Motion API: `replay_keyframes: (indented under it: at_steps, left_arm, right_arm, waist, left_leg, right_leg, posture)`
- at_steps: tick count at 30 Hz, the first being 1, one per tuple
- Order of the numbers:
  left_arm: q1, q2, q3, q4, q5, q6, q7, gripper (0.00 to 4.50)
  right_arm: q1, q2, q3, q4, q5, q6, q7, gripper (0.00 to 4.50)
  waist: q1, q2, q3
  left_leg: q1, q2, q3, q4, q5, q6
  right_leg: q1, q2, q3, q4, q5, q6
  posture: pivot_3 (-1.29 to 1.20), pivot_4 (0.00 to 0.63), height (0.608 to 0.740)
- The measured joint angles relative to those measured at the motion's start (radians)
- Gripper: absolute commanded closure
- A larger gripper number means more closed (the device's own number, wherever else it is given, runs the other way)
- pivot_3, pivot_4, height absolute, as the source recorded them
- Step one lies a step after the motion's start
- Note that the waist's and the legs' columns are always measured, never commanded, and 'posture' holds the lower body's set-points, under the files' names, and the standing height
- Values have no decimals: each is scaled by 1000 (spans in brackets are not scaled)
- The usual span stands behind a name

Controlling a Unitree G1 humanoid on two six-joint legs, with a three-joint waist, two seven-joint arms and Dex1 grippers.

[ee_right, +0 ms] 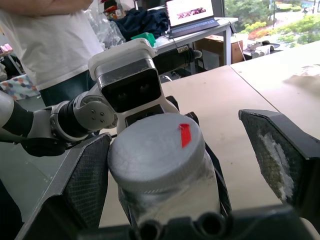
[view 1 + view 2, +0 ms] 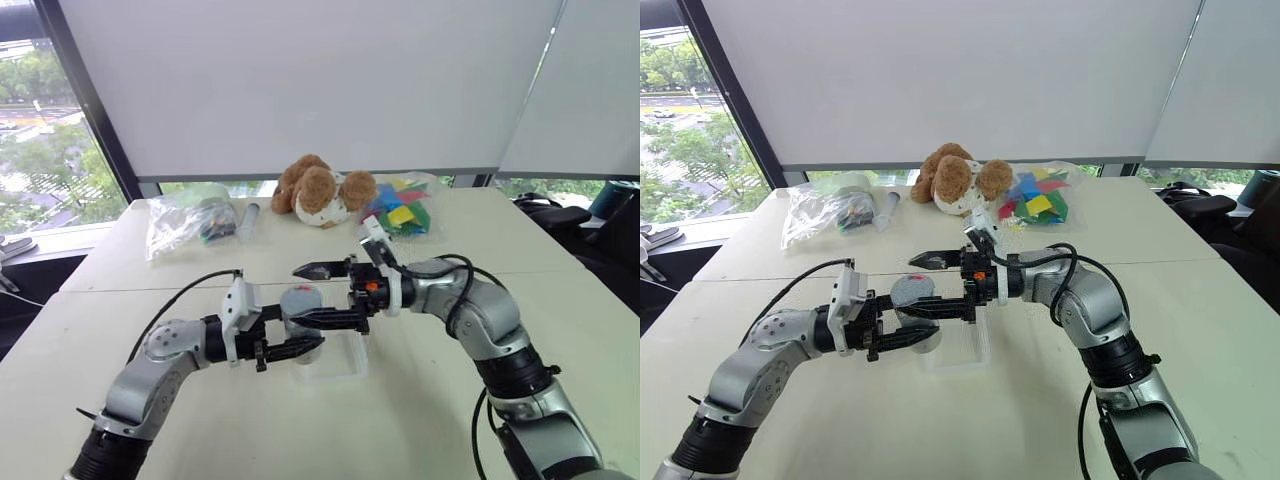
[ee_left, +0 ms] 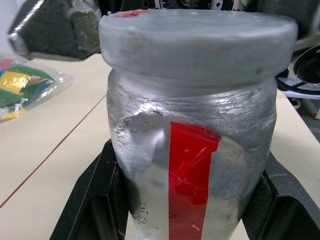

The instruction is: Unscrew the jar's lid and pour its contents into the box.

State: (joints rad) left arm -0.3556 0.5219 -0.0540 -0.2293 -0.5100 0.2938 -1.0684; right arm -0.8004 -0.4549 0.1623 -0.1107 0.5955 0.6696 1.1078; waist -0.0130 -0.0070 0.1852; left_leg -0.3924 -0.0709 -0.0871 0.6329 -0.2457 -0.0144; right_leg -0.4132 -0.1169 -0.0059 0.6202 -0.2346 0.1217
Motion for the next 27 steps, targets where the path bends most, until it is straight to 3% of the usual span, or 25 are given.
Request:
replay_keyframes:
  at_steps: [16,27]
  left_arm:
    - [7,8,0,0,0,-2,-2,2361]
    - [5,6,-1,0,0,-2,-1,2361]
  right_arm:
    - [22,-20,-68,-28,62,4,41,38]
    - [13,46,39,-43,-25,-24,-27,38]
  waist:
    - [-1,0,0]
    - [0,0,0]
  left_leg:
    - [0,0,0,0,0,0]
    - [0,0,0,0,0,0]
  right_leg:
    - [0,0,0,0,0,0]
    - [0,0,0,0,0,0]
  posture:
    - [0,150,740]
    - [0,150,740]
